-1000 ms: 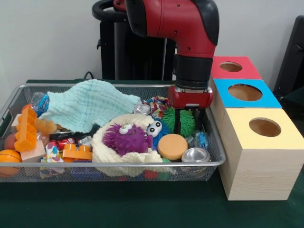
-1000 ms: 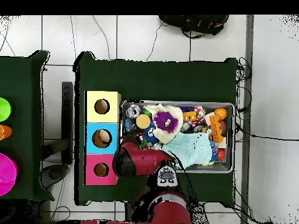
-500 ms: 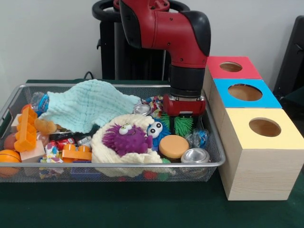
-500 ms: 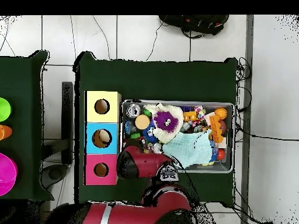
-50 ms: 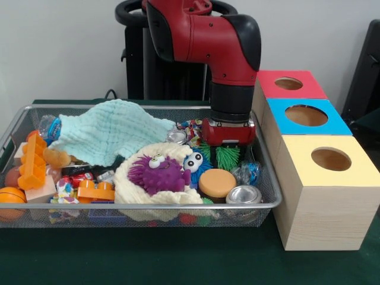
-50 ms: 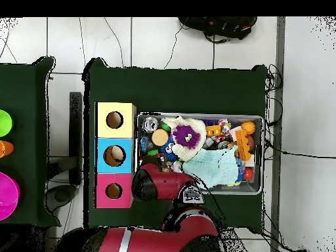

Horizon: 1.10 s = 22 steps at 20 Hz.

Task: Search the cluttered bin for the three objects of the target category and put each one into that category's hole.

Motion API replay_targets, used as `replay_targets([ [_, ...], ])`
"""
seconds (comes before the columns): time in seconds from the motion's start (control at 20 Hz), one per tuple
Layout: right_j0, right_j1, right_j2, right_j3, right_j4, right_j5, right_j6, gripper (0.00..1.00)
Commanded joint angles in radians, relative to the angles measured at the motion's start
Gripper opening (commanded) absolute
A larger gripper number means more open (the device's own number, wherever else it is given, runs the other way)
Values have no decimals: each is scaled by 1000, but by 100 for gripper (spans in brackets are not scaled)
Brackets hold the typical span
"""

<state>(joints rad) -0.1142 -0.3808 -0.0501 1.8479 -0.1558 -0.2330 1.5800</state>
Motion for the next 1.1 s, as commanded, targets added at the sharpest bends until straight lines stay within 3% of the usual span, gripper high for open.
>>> replay_targets([
  [0.05, -67, -194, 96, 73, 18, 248, 140, 100],
  [0.2, 0, -293, 48, 54, 86, 408, 138, 100],
  [0.45, 52, -332, 11, -27, 139, 625, 159, 100],
  [0.75, 67, -360, 0, -58, 151, 764, 163, 100],
  [0.9, 58, -375, 8, -55, 154, 773, 158, 100],
  [1.1, 18, -296, 40, -63, 141, 641, 143, 100],
])
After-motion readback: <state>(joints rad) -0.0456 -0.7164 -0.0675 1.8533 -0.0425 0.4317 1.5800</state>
